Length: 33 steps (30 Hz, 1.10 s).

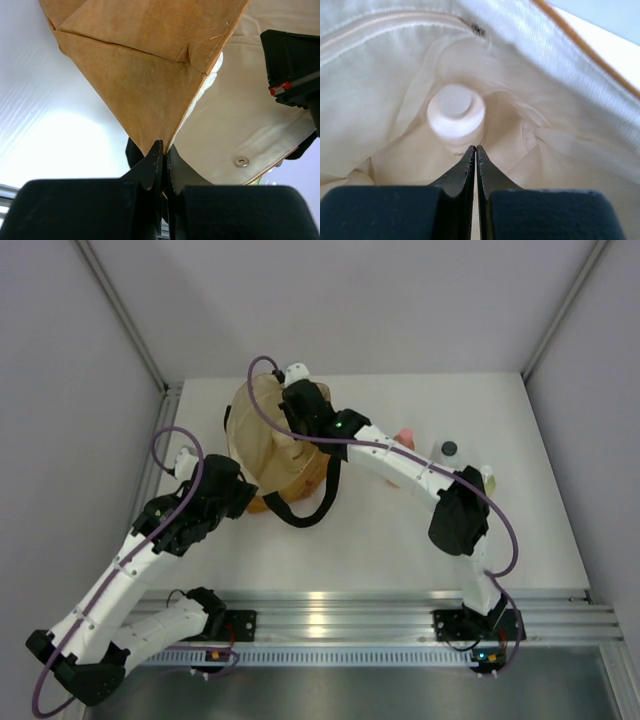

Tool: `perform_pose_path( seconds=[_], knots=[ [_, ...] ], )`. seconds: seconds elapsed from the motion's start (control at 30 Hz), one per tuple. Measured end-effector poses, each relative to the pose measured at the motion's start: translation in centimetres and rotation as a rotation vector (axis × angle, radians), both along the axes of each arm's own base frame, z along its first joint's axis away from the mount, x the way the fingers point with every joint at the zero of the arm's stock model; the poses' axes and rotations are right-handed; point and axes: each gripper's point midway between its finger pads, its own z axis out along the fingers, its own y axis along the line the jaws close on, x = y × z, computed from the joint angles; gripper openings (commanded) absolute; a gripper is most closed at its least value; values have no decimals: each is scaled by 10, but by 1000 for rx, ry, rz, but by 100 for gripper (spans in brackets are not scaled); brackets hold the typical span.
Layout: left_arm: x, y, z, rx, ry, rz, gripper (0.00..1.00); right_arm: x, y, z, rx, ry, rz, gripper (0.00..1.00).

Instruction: Take the personal care products out of the canvas bag

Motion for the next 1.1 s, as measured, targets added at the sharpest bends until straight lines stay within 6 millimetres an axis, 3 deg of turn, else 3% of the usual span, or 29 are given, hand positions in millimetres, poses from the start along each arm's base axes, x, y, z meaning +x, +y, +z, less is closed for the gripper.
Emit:
perform_pose_path(
  seconds=[0.13, 0.27, 0.47, 0.57, 0.7, 0.73, 0.77, 0.93, 1.1],
  knots=[
    [0, 0, 0, 0, 0, 0, 0, 2, 1, 8, 19, -21, -1, 0],
    [0, 0, 0, 1, 0, -1, 0, 1, -2, -6, -2, -2, -4, 1],
    [0, 0, 0, 4, 0, -4, 0, -6, 2, -22, 3, 44, 39, 30],
    [-1, 1, -2, 6, 2, -4, 0, -10, 6, -28, 8, 65, 62, 32],
    [-3, 3, -5, 15, 2, -6, 0, -22, 5, -43, 5, 104, 80, 43],
    [-3, 3, -6, 18, 5, -7, 0, -26, 4, -46, -2, 113, 85, 53],
    [-3, 3, -7, 19, 6, -8, 0, -31, 4, -48, -2, 122, 89, 56],
    [-3, 3, -8, 30, 9, -17, 0, -46, 11, -44, 6, 127, 124, 65],
    [-3, 3, -10, 34, 11, -20, 0, -46, 12, -42, 3, 123, 132, 76]
  ],
)
